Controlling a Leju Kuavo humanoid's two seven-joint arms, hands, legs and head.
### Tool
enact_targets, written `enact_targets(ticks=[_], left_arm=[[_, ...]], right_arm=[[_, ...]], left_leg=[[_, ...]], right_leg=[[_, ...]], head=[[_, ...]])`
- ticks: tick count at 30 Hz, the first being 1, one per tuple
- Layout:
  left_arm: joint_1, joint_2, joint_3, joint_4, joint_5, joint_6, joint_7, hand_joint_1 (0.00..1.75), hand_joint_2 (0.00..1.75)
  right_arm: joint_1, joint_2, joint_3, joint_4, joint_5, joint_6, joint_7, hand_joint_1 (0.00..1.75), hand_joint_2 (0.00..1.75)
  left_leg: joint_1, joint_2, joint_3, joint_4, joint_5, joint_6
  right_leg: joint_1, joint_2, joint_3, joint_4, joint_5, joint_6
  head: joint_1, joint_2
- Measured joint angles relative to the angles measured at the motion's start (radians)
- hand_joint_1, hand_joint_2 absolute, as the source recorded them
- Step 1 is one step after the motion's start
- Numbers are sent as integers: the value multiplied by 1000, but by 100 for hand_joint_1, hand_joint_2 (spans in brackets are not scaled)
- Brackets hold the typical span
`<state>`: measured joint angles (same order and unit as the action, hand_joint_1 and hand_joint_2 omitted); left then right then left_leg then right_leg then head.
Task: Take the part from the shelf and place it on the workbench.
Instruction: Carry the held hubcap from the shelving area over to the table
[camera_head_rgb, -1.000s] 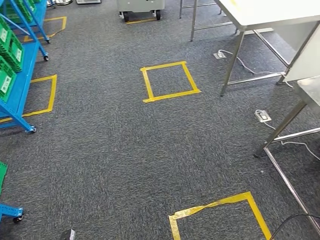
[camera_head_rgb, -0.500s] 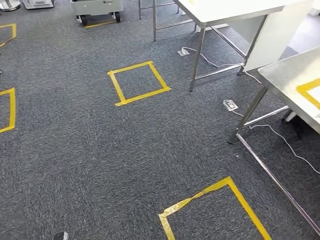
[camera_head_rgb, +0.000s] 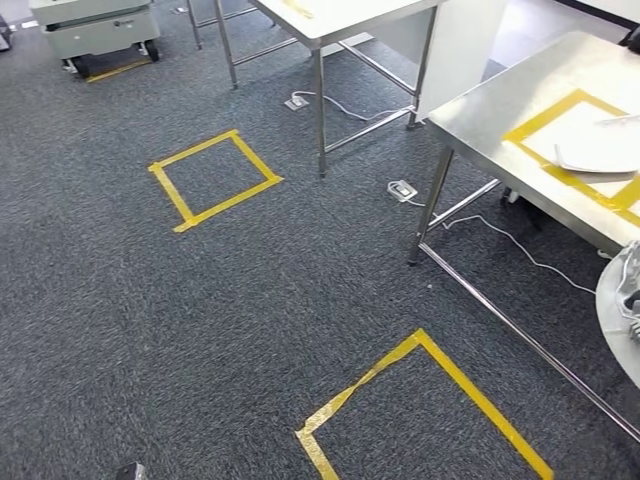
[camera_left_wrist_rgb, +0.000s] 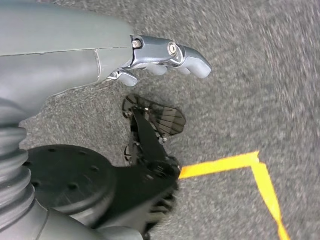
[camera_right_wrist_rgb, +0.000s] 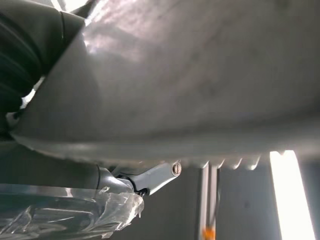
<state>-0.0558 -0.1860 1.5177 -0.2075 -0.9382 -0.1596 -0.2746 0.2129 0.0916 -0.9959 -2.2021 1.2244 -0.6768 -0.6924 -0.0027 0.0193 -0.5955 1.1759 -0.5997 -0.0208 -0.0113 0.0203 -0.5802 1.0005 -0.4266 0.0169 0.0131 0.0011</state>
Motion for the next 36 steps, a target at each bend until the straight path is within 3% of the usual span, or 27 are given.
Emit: enact_targets(ticks=[1,2,3,4,6,8,9,10,11,12,13,15,17,18,19,21,23,26,27,29,30,32,33,34,36], left_arm=[[1,0,2,0,-1,0,-1,0,175],[3,0,4,0,-2,0,-1,0,175],[4,1,5,0,-1,0,-1,0,175],[4,1,6,0,-1,0,-1,0,175],[4,2,6,0,-2,0,-1,0,175],[3,1,6,0,-2,0,0,0,175],[3,1,6,0,-2,-2,-3,0,175],[3,0,6,0,-1,-3,-8,0,175],[1,1,7,0,0,-5,-15,0,175],[0,1,7,0,1,-6,-21,0,175],[-1,1,7,0,2,-7,-24,0,175],[2,0,9,0,2,-8,-26,0,175],[6,-1,10,0,2,-8,-26,0,175],[6,-1,11,0,2,-8,-27,0,175],[5,-2,11,0,1,-8,-27,0,175],[3,-3,11,0,-1,-6,-28,0,175],[3,-3,11,0,-4,-6,-28,0,175],[-1,-3,11,0,-7,-14,-31,0,175],[-2,-3,11,0,-9,-16,-33,0,175],[-3,-4,11,0,-14,-17,-35,0,175],[-1,-4,11,0,-16,-16,-35,0,175],[2,-5,11,0,-17,-11,-34,0,175],[3,-6,11,0,-17,-8,-34,0,175],[4,-6,11,0,-17,-6,-34,0,175],[2,-6,11,0,-15,-8,-37,0,175]], right_arm=[[8,1,-6,23,-3,31,5,175,175],[15,2,-14,45,-4,82,14,175,175],[20,4,-25,64,-3,152,23,175,175],[22,5,-38,77,1,221,31,175,175],[23,6,-67,97,10,325,33,175,175],[20,7,-95,110,11,360,27,175,175],[18,8,-108,114,14,364,24,175,175],[17,9,-122,119,17,367,22,175,175],[18,11,-137,122,20,370,21,175,175],[17,12,-152,125,22,374,20,175,175],[15,13,-166,127,22,377,19,175,175],[9,16,-181,132,23,380,17,175,175],[7,19,-189,138,24,384,16,175,175],[6,21,-195,141,25,392,14,175,175],[3,22,-204,142,26,407,10,175,175],[-5,23,-225,144,25,439,2,175,175],[-16,25,-245,148,21,455,-2,175,175],[-29,27,-278,157,6,464,-2,175,175],[-36,27,-289,160,-10,468,-2,175,175],[-56,29,-305,170,-67,488,-2,175,175],[-67,30,-309,177,-102,500,-2,175,175],[-87,33,-314,193,-163,516,-2,175,175],[-95,35,-316,200,-184,517,-3,175,175],[-102,37,-319,206,-197,516,-4,175,175],[-112,40,-323,215,-209,514,-4,175,175]], left_leg=[[1,-9,-33,60,-20,-1],[2,-12,-54,94,-21,-2],[3,-14,-57,90,-2,-3],[4,-19,-41,46,34,-4],[13,-66,17,-88,105,-7],[18,-107,50,-167,128,-3],[17,-108,52,-175,125,2],[15,-95,51,-175,127,10],[15,-80,52,-177,129,18],[15,-66,53,-179,131,26],[14,-52,54,-182,132,33],[9,-23,55,-183,130,42],[5,8,56,-182,128,44],[4,23,58,-182,126,43],[4,38,61,-182,124,42],[2,61,71,-182,116,35],[-2,80,81,-182,109,25],[-2,101,90,-185,104,7],[0,84,87,-177,96,0],[3,26,52,-100,49,-8],[3,1,17,-30,15,-10],[3,-13,-52,92,-25,-11],[3,-14,-68,111,-17,-10],[3,-15,-63,88,11,-8],[3,-17,-11,-37,88,-2]], right_leg=[[-1,13,-1,0,0,0],[-2,27,-1,0,0,0],[-3,41,-1,0,1,2],[-5,56,0,1,1,4],[-9,85,-5,7,1,15],[-13,112,-17,13,3,31],[-16,126,-23,13,6,38],[-19,140,-29,9,10,46],[-21,136,-33,9,11,51],[-19,113,-42,22,2,55],[-16,78,-60,57,-19,57],[-11,6,-120,188,-88,60],[-11,-12,-169,299,-129,62],[-11,-14,-167,300,-121,62],[-11,-20,-140,258,-95,62],[-9,-59,-53,113,-37,59],[-5,-88,-4,30,-14,50],[-3,-59,-7,22,-11,31],[-5,-50,-8,21,-8,24],[-10,-33,-9,17,-4,12],[-10,-25,-11,17,-3,9],[-10,-5,-13,17,-2,6],[-10,4,-13,17,-2,6],[-10,11,-13,17,-2,6],[-10,21,-11,18,-1,11]], head=[[-1,0],[-2,0],[-1,0],[-1,0],[-2,0],[-2,0],[-3,0],[-4,0],[-4,0],[-1,0],[2,0],[7,0],[6,0],[6,0],[6,0],[7,0],[5,0],[4,0],[3,0],[1,0],[-1,0],[-2,0],[-2,0],[-3,0],[-3,0]])
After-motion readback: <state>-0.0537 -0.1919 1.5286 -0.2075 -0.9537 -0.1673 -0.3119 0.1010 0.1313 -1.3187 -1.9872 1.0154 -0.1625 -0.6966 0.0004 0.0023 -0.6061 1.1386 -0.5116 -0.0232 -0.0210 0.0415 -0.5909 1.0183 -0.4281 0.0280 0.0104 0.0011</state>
